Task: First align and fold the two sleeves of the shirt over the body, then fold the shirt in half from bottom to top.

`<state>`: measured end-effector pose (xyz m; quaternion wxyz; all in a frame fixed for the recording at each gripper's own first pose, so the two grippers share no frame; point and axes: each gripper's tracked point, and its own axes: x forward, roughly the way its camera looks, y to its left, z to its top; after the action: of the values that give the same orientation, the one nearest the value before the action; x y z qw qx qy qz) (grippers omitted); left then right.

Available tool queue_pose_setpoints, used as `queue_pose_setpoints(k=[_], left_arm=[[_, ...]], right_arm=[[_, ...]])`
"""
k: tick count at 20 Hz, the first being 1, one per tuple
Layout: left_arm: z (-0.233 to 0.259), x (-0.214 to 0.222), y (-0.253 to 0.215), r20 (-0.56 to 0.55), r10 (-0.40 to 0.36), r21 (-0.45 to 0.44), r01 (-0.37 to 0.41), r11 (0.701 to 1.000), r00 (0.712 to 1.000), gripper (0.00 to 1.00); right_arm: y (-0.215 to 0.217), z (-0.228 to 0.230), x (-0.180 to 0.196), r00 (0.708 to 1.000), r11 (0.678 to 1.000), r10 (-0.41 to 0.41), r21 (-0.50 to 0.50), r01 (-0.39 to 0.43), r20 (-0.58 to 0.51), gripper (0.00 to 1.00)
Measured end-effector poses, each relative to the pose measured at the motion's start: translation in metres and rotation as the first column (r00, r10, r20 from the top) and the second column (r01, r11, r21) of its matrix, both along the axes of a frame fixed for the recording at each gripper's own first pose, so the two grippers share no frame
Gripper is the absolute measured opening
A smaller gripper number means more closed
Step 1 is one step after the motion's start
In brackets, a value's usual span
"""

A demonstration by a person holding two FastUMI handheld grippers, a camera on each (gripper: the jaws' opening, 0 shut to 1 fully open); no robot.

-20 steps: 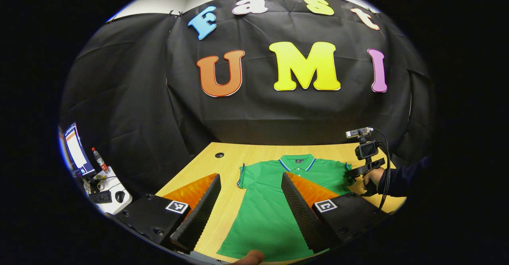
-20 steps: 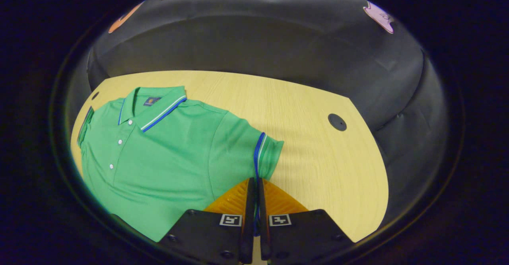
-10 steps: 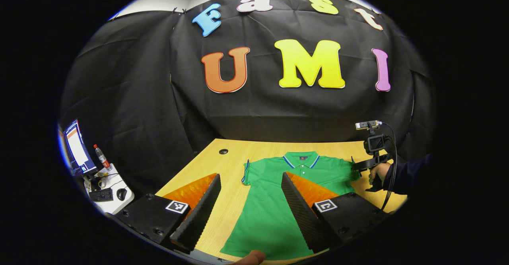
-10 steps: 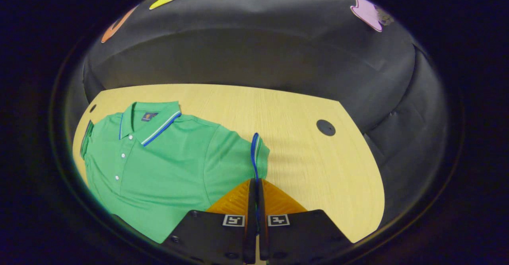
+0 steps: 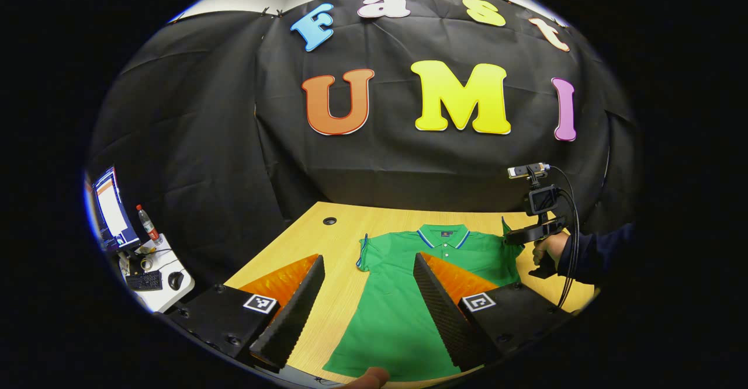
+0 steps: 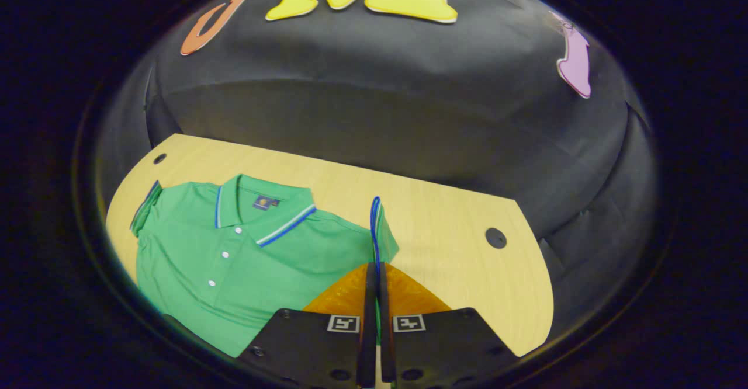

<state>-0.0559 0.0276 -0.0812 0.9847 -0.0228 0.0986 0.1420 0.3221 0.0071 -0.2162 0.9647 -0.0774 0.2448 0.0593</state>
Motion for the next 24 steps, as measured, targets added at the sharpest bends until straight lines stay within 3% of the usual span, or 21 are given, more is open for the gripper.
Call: queue_pose_setpoints(k=[11,20,22,24], left_arm=[[-0.014,-0.019,0.023,-0.039,0.074,-0.029,-0.075,0.997,0.997,0.99],[-0.027,-0.007,0.047,-0.060,0.092,-0.058,-0.095,0.994,0.994,0.99],[-0.031,0.004,0.056,-0.053,0.090,-0.057,-0.093,0.994,0.995,0.99],[-0.043,0.020,0.064,-0.072,0.079,-0.059,-0.084,0.995,0.994,0.99]], right_arm=[[0.078,-0.049,-0.039,0.972,0.975,0.213,-0.035,-0.217,-0.098,0.06],[0.086,-0.060,-0.062,0.961,0.972,0.231,0.088,-0.220,-0.151,0.07],[0.083,-0.054,-0.069,0.963,0.969,0.231,0.118,-0.216,-0.139,0.19],[0.082,-0.046,-0.080,0.965,0.965,0.219,0.177,-0.192,-0.145,0.48]])
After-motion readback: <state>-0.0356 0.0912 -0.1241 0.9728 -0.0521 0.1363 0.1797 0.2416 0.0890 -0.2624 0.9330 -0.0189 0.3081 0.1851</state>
